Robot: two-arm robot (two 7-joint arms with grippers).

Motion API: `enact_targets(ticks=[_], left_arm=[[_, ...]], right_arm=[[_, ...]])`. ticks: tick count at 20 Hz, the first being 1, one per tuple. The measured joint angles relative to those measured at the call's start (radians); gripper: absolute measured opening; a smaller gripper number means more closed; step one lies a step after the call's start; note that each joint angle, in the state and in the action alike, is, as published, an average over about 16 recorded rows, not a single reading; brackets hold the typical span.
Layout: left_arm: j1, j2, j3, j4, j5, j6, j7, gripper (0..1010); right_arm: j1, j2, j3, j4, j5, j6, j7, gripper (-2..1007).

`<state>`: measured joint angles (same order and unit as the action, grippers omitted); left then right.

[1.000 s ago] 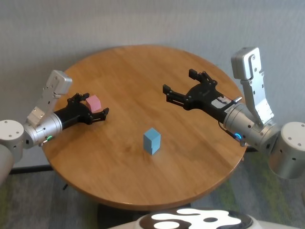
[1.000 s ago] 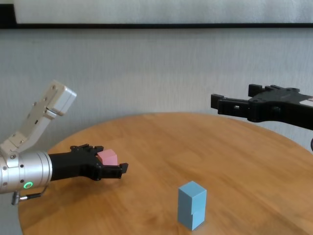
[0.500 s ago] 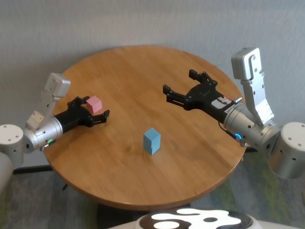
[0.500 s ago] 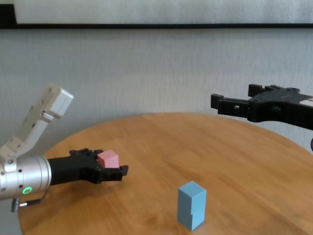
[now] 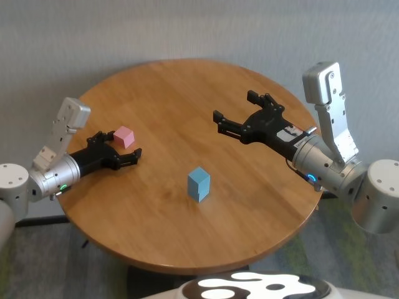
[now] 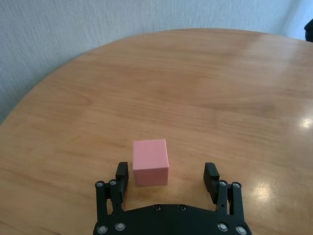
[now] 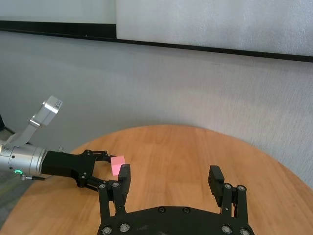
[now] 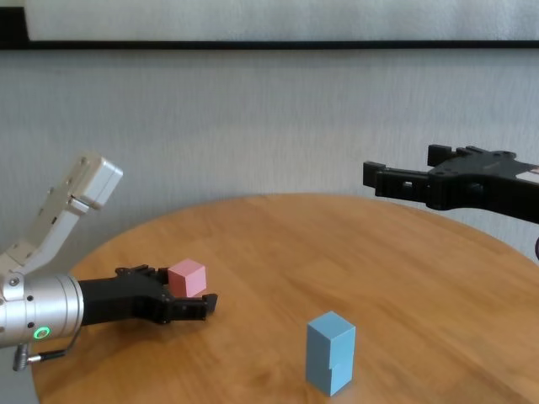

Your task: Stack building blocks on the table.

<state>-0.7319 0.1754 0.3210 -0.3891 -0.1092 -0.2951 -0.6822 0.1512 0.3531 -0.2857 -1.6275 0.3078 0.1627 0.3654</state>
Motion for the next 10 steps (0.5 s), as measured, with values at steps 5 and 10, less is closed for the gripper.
enact_targets(ticks=[5,10], left_arm=[[0.001,0.0,-0.001,0.0,-0.001,-0.004,0.004,1001],[0.002,0.0,-0.003,-0.001,-0.003,-0.011,0.008,998]], right_arm=[[0.0,0.0,0.0,0.0,0.0,0.0,0.0,1005],[0.0,0.0,0.0,0.0,0.0,0.0,0.0,1005]])
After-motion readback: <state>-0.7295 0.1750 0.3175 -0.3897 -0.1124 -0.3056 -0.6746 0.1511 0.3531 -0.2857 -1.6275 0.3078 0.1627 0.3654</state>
